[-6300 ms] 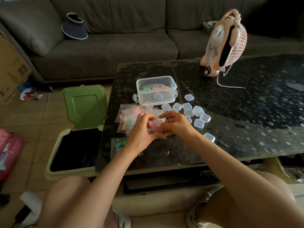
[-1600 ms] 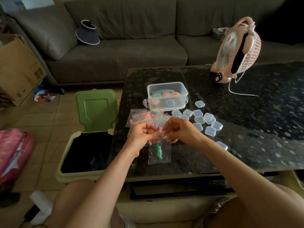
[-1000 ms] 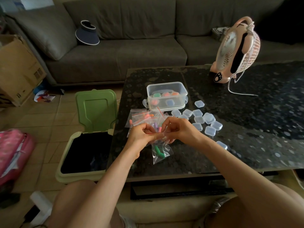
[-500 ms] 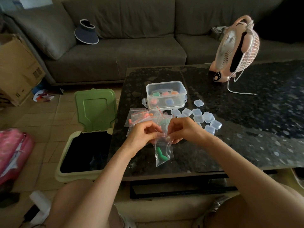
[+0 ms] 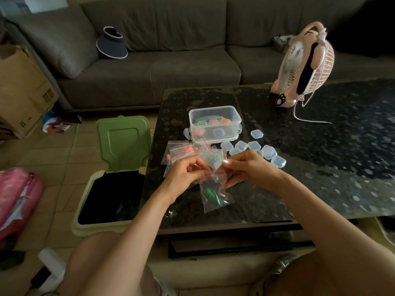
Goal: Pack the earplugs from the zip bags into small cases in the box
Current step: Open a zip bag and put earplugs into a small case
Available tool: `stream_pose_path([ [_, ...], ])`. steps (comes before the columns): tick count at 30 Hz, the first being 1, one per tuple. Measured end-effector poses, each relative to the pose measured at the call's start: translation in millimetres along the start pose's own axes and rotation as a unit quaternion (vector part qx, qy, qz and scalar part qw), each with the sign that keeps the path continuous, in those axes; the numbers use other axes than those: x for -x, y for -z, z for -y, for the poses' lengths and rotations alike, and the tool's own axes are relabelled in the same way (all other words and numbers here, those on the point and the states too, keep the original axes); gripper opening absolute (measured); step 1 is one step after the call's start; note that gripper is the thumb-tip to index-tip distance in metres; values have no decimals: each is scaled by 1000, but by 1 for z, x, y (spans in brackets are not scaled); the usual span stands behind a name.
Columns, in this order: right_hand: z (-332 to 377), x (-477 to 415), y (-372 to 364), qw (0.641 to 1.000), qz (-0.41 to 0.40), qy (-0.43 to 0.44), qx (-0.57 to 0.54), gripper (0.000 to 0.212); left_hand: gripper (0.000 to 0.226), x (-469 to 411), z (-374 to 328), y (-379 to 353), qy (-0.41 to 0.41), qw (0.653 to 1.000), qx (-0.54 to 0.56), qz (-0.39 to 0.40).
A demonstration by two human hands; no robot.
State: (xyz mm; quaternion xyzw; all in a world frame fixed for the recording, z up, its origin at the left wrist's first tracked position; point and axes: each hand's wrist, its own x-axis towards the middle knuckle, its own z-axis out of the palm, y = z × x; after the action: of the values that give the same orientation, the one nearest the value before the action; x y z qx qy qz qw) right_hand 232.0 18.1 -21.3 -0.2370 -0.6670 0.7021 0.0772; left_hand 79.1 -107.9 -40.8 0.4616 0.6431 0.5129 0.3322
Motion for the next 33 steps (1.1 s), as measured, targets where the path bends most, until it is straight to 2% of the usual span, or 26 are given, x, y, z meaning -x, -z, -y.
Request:
stream_pose_path([
  [4, -5, -4, 0, 999, -10, -35, 15, 9, 14, -1, 4, -4, -29, 999, -22, 9],
  [8, -6, -4, -3, 998, -6, -46, 52, 17, 22, -1, 10, -8, -56, 996, -68, 8],
  [13, -6, -7, -5, 993, -57, -53, 86, 18, 14, 0, 9, -10, -82, 992, -94, 12],
  [17, -7, -9, -6, 989, -80, -68, 102, 19, 26, -2, 12, -10, -87, 991, -100, 17],
  [24, -10, -13, -5, 978, -115, -69, 161, 24, 14, -4, 15, -9, -77, 994, -77, 13],
  [28, -9, -12, 0, 981, -117, -79, 135, 20, 12, -5, 15, -7, -87, 991, -99, 3],
  [33, -13, -14, 0, 979, -112, -92, 144, 16, 28, 1, 6, -5, -62, 990, -107, 66],
])
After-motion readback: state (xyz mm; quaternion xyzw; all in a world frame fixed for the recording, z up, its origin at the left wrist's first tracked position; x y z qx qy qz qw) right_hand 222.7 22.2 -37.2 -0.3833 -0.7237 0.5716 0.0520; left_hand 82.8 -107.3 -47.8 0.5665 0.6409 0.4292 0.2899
